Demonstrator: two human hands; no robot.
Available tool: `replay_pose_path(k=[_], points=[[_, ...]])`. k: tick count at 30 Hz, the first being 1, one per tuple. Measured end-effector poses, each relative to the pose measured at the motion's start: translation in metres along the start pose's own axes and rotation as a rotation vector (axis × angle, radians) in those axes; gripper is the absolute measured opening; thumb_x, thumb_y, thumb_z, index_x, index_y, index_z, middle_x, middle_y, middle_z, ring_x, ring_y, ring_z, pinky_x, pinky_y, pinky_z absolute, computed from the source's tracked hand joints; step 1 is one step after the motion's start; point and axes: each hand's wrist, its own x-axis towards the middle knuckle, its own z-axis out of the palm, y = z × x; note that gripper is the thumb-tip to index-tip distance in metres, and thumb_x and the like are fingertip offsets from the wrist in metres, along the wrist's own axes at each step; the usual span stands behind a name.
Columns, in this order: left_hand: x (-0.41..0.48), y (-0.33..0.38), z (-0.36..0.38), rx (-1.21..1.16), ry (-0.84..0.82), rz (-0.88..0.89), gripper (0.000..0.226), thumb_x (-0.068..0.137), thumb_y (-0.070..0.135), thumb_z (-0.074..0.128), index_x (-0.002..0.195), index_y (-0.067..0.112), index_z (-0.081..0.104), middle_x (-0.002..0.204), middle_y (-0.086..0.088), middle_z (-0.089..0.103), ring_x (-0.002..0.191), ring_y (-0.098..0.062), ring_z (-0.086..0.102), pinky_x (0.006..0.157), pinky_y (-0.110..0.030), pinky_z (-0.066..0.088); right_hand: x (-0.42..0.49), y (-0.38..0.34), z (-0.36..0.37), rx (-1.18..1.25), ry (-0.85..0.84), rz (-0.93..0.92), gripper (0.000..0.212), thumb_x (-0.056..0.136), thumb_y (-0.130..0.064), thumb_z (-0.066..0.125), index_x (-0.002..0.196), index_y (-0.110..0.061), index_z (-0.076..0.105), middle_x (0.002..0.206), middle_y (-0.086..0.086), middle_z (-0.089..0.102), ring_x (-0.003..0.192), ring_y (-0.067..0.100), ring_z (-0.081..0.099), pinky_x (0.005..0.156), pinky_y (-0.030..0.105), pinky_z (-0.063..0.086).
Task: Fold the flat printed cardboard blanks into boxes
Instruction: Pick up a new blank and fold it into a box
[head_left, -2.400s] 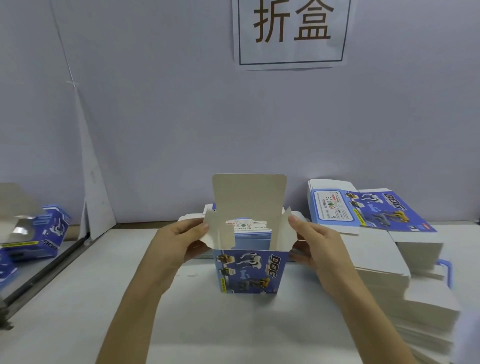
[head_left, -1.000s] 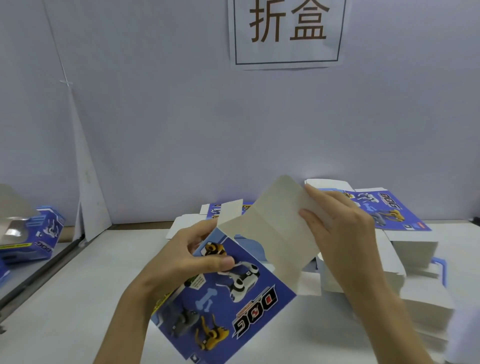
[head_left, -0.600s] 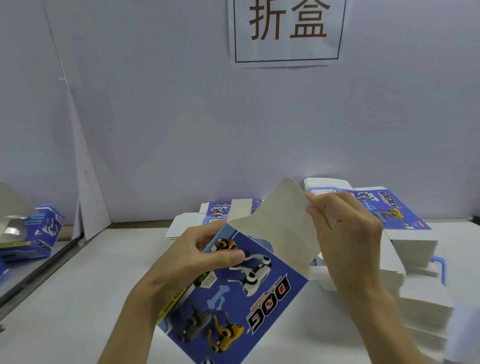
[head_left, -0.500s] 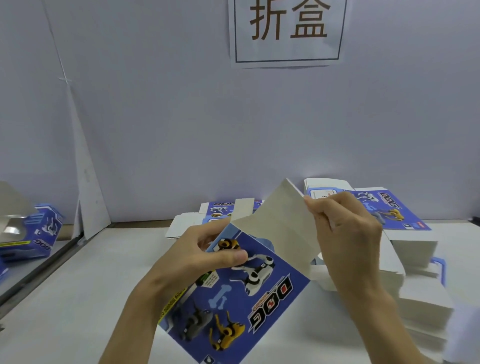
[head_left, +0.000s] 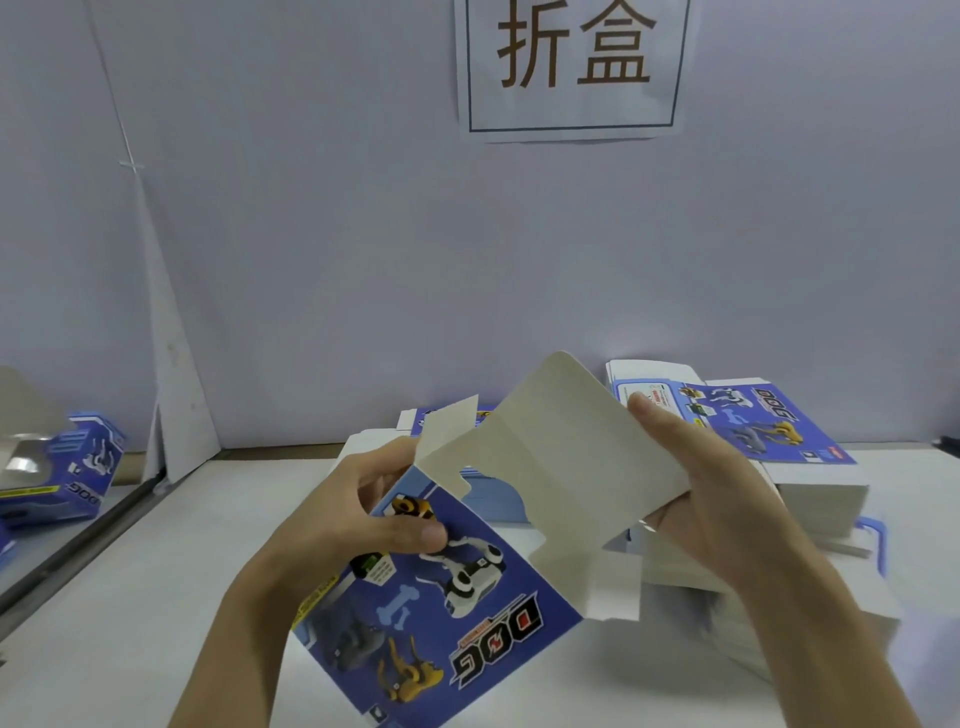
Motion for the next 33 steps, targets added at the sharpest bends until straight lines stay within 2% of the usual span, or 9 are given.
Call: replay_pose_path(k=[5, 11, 14, 17, 22, 26, 29, 31, 33], points=[[-0.001, 0.001, -0.002, 0.012, 0.0, -0.033, 0.065, 0.041, 0.062, 0.088, 0.1, 0.042, 0.069, 0.102, -0.001, 0.074, 0.087, -0.026, 0.073, 0.065, -0.024, 0.057, 0.001, -0.003, -0.001, -0.169, -0.128, -0.012, 0.029, 0.063, -0.036, 0.069, 0.08, -0.015, 0.079, 0.074, 0.007, 0.071, 0.06, 0.014, 0.065, 0.047, 0.023, 0.05], [0.002, 0.0, 0.004, 0.063, -0.013, -0.05, 0.062, 0.04, 0.069, 0.084, 0.096, 0.051, 0.066, 0.102, 0.005, 0.074, 0.089, -0.019, 0.073, 0.066, -0.021, 0.056, 0.002, -0.005, -0.002, -0.294, -0.04, -0.036, 0.017, 0.063, -0.038, 0.081, 0.07, -0.023, 0.078, 0.068, 0.001, 0.069, 0.058, 0.012, 0.062, 0.053, 0.022, 0.046], [0.002, 0.0, 0.004, 0.077, -0.021, -0.041, 0.062, 0.042, 0.062, 0.087, 0.099, 0.05, 0.066, 0.104, 0.004, 0.073, 0.092, -0.019, 0.072, 0.066, -0.022, 0.056, 0.001, -0.004, 0.003, -0.365, -0.038, -0.087, 0.026, 0.062, -0.047, 0.081, 0.075, -0.024, 0.079, 0.069, 0.0, 0.071, 0.056, 0.01, 0.062, 0.048, 0.017, 0.045], [0.004, 0.0, 0.004, 0.109, -0.006, -0.031, 0.054, 0.048, 0.046, 0.081, 0.099, 0.056, 0.065, 0.105, 0.01, 0.072, 0.096, -0.013, 0.07, 0.067, -0.02, 0.056, 0.003, 0.0, 0.006, -0.366, 0.026, -0.137, 0.027, 0.058, -0.047, 0.069, 0.076, -0.03, 0.08, 0.072, -0.001, 0.074, 0.056, 0.007, 0.065, 0.046, 0.016, 0.047], [0.005, -0.004, 0.003, 0.154, 0.007, -0.042, 0.056, 0.048, 0.048, 0.077, 0.101, 0.062, 0.062, 0.104, 0.013, 0.071, 0.098, -0.012, 0.068, 0.069, -0.021, 0.055, 0.002, 0.003, 0.01, -0.457, 0.027, -0.179, 0.04, 0.058, -0.062, 0.064, 0.078, -0.031, 0.079, 0.069, 0.001, 0.072, 0.054, 0.006, 0.063, 0.046, 0.013, 0.045], [0.006, -0.005, 0.005, 0.18, 0.01, -0.032, 0.061, 0.049, 0.05, 0.077, 0.107, 0.062, 0.06, 0.111, 0.013, 0.068, 0.104, -0.015, 0.066, 0.077, -0.027, 0.056, 0.005, 0.007, 0.013, -0.486, 0.084, -0.253, 0.016, 0.067, -0.051, 0.063, 0.068, -0.042, 0.076, 0.066, -0.011, 0.071, 0.052, -0.004, 0.06, 0.045, 0.008, 0.042], [0.008, -0.009, 0.006, 0.179, 0.052, -0.037, 0.07, 0.05, 0.049, 0.078, 0.118, 0.05, 0.061, 0.118, 0.013, 0.065, 0.109, -0.019, 0.064, 0.088, -0.035, 0.054, 0.006, 0.007, 0.01, -0.487, 0.048, -0.284, 0.022, 0.068, -0.053, 0.061, 0.074, -0.039, 0.077, 0.066, -0.01, 0.07, 0.053, -0.003, 0.059, 0.047, 0.008, 0.042], [0.008, -0.012, 0.005, 0.175, 0.084, -0.049, 0.072, 0.05, 0.046, 0.081, 0.119, 0.047, 0.059, 0.115, 0.015, 0.066, 0.107, -0.017, 0.065, 0.083, -0.031, 0.056, 0.005, 0.007, 0.007, -0.515, -0.049, -0.26, 0.028, 0.071, -0.052, 0.061, 0.085, -0.033, 0.077, 0.073, -0.009, 0.072, 0.059, 0.0, 0.063, 0.051, 0.009, 0.044], [0.01, -0.014, 0.005, 0.173, 0.121, -0.058, 0.067, 0.053, 0.039, 0.084, 0.113, 0.052, 0.058, 0.111, 0.017, 0.068, 0.101, -0.012, 0.067, 0.071, -0.022, 0.057, 0.006, 0.008, 0.005, -0.591, -0.105, -0.25, 0.017, 0.082, -0.038, 0.066, 0.095, -0.031, 0.074, 0.083, -0.008, 0.074, 0.069, 0.002, 0.067, 0.057, 0.012, 0.047]])
